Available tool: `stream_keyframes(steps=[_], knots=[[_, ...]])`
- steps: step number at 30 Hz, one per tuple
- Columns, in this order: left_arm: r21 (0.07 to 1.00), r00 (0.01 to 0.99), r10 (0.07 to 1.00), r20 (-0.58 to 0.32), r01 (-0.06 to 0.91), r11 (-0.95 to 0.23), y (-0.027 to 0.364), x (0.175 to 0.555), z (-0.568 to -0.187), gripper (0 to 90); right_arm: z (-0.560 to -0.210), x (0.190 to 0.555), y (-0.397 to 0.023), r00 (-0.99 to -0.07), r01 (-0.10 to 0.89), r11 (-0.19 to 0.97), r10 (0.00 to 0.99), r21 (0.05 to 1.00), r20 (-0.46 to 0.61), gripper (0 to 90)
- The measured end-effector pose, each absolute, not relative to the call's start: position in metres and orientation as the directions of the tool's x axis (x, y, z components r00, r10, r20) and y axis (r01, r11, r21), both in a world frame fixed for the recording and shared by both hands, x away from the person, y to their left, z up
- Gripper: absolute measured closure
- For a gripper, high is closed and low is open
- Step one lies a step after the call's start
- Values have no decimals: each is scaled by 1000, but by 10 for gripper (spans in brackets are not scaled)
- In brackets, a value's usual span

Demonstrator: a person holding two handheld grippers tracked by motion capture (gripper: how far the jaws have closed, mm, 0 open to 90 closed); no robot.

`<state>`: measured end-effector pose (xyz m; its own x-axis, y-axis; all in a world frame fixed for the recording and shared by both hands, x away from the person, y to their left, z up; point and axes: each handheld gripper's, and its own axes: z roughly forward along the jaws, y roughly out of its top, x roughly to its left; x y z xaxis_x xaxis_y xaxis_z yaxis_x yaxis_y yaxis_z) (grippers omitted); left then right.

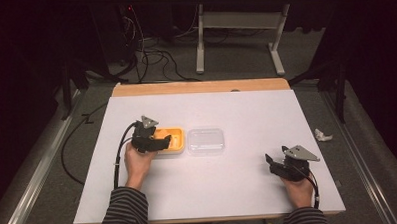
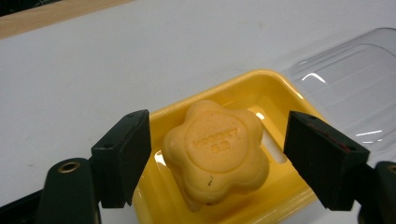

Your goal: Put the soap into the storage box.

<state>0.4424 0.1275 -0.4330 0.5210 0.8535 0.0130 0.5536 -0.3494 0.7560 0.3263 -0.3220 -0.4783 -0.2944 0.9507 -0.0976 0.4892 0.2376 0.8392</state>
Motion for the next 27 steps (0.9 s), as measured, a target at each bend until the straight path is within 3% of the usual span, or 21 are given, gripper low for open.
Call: stream_keyframes(steps=[27], knots=[[806,578,816,22,473,-357,124,413,-411,277,-478,326,-322,-295,489,240,950,839,-100,306]])
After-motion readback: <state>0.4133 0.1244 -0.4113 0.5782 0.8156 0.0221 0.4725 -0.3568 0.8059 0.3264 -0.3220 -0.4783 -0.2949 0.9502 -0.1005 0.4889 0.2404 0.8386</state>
